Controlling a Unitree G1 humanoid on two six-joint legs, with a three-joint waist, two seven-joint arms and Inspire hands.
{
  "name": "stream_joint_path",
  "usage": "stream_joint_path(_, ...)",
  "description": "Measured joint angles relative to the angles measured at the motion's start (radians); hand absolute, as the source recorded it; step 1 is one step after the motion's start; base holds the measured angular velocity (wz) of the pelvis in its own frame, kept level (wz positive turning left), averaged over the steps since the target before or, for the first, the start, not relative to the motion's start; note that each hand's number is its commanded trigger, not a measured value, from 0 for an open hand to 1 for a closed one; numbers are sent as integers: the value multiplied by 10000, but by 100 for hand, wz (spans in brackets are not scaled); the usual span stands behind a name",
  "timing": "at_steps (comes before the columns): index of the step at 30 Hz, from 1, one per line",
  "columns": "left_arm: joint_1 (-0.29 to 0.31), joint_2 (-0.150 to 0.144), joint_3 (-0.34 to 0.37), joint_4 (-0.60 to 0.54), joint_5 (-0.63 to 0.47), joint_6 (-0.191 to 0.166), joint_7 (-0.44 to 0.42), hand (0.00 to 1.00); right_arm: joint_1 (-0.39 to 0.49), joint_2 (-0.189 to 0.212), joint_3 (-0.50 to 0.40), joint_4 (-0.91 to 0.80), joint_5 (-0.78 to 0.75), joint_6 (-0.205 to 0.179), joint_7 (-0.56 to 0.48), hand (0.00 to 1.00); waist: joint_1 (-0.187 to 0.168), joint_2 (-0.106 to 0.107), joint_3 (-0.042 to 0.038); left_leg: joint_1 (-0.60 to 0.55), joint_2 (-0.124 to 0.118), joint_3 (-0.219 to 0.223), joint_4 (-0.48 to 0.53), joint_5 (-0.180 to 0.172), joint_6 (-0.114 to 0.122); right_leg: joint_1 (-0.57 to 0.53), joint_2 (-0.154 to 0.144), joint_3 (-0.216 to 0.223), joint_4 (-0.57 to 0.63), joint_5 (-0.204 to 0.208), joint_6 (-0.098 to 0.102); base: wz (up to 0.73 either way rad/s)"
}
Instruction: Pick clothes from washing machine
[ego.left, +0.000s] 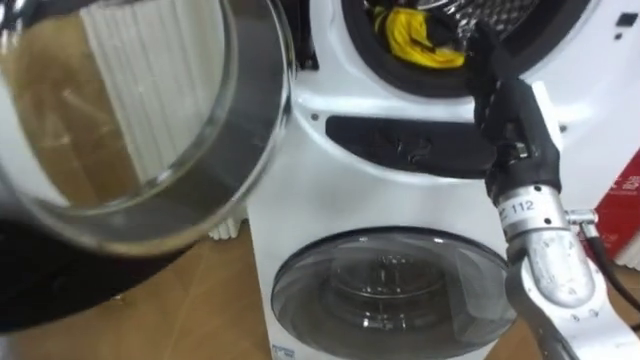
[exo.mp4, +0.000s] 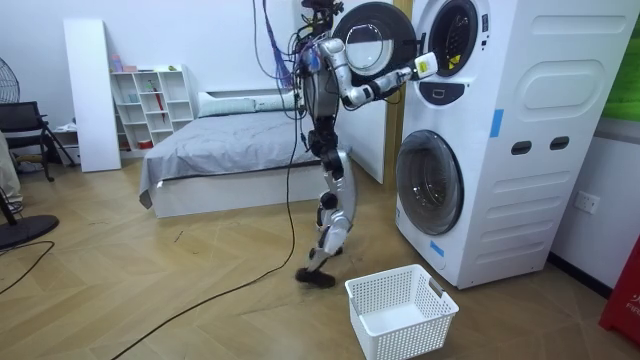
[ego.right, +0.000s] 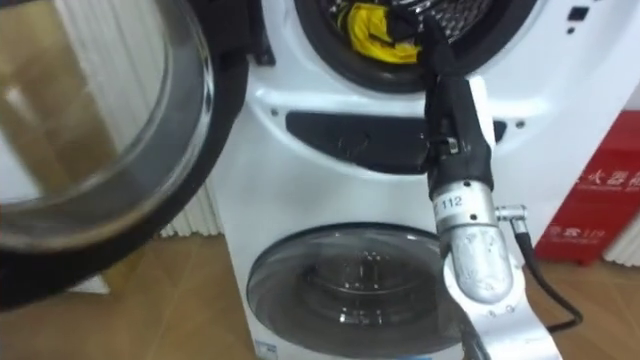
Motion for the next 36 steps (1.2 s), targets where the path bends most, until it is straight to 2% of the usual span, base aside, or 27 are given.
stream_joint_path(1,-41,24,-215,-210,3,-32,37,0,-5,-33,-11,-5,-18,43,12,0,-33,-9,-11,146,46,-43,-157,0,-1,-203,214,-61,-923,10,-28,15)
stream_joint_path(2,-14,3,-342,-319,9,-146,34,0,-3,-32,-10,-38,-18,50,13,0,-70,-32,-25,310,48,-50,-284,-2,-5,-291,381,-31,-2156,222,-183,11)
stream_joint_path(3,5,-20,-352,-340,14,-170,33,0,-4,-33,-10,-67,-18,51,9,0,-64,-44,-33,376,43,-29,-315,-3,-8,-291,457,-25,-2702,480,-225,14)
stream_joint_path(4,63,-78,-357,-301,30,-168,28,0,9,-44,-10,-141,-77,53,3,0,-135,-1,-33,546,62,-24,-348,-10,-22,-279,636,-11,-3255,1536,-222,7)
stream_joint_path(5,194,-148,-357,-286,31,-154,29,0,13,-99,-10,-175,-145,54,-3,0,-95,147,-155,735,194,14,-494,-13,-46,-20,803,-51,-3591,1719,-270,-6)
stream_joint_path(6,280,-144,-351,-284,30,-159,36,0,8,-116,-10,-224,-144,53,-2,0,-58,154,-206,839,243,9,-637,11,-85,149,906,-29,-3820,1793,-294,-32)
stream_joint_path(7,513,-114,-259,-239,49,-143,96,0,-17,-128,-10,-325,-138,41,9,0,71,169,-202,1084,336,-11,-906,23,-159,458,1006,-45,-4256,1882,-369,-35)
stream_joint_path(10,1018,-98,-247,-54,195,48,235,0,-21,-122,-32,-418,38,42,51,0,100,167,-205,1548,547,12,-1263,-18,-299,1032,1352,90,-4939,2009,-464,-16)
stream_joint_path(11,1099,-136,-242,119,266,152,230,0,-25,-122,-57,-460,96,42,74,0,127,156,-200,1662,604,14,-1299,-42,-341,1179,1462,235,-5109,2029,-497,-19)
stream_joint_path(14,1219,-206,-116,289,406,333,214,0,-27,-121,-29,-579,96,42,230,0,147,177,-169,1817,767,14,-1309,-122,-481,1401,1644,272,-5365,2117,-624,-15)
stream_joint_path(17,1238,-236,-88,261,424,337,212,0,-48,-122,64,-746,217,-12,286,0,132,182,-163,1853,837,15,-1303,-126,-491,1448,1671,371,-5423,2138,-657,-9)
stream_joint_path(21,1075,-280,-89,247,423,319,213,0,-58,-133,113,-1214,1095,-39,354,0,12,180,-102,1890,932,16,-1307,-124,-577,1495,1756,357,-5428,2138,-658,-1)
stream_joint_path(25,890,-294,-89,202,428,159,239,0,-111,-164,-26,-1624,1380,-78,326,0,-182,167,-101,1890,1021,12,-1318,-160,-639,1495,1844,355,-5423,2138,-658,2)
stream_joint_path(27,883,-315,-81,209,587,59,267,0,-121,-189,-279,-1855,1131,-84,207,0,-145,168,-106,1925,1034,12,-1314,-160,-640,1505,1886,371,-5413,2138,-659,-6)
stream_joint_path(28,934,-315,-73,217,828,27,277,0,-184,-234,-423,-1908,909,-200,76,0,-132,170,-106,1950,1052,13,-1313,-164,-647,1515,1966,437,-5413,2155,-687,-12)
stream_joint_path(30,1109,-313,-57,257,1060,33,308,0,-312,-287,-609,-1955,822,-256,-66,0,-172,162,-107,1974,1088,7,-1247,-180,-674,1578,1942,526,-5434,2217,-786,-9)
stream_joint_path(32,1456,-342,-51,275,1192,46,296,0,-324,-292,-652,-2115,812,-262,-76,0,-385,162,-106,1980,1150,7,-931,-306,-891,1856,1940,520,-5577,2243,-829,6)
stream_joint_path(33,1558,-352,-45,266,1186,44,295,0,-327,-312,-662,-2135,809,-275,-69,0,-420,165,-109,1997,1161,7,-938,-306,-892,1863,1954,519,-5563,2243,-828,8)
stream_joint_path(35,1746,-388,163,198,1191,45,280,0,-331,-543,-874,-2143,830,-299,97,0,-425,91,-157,2027,1169,47,-865,-306,-892,1868,1960,538,-5537,2245,-832,4)
stream_joint_path(36,1776,-404,241,198,1191,42,279,0,-334,-554,-920,-2140,828,-298,143,0,-378,20,-136,1882,1137,79,-585,-334,-939,1918,1888,637,-5577,2268,-861,19)
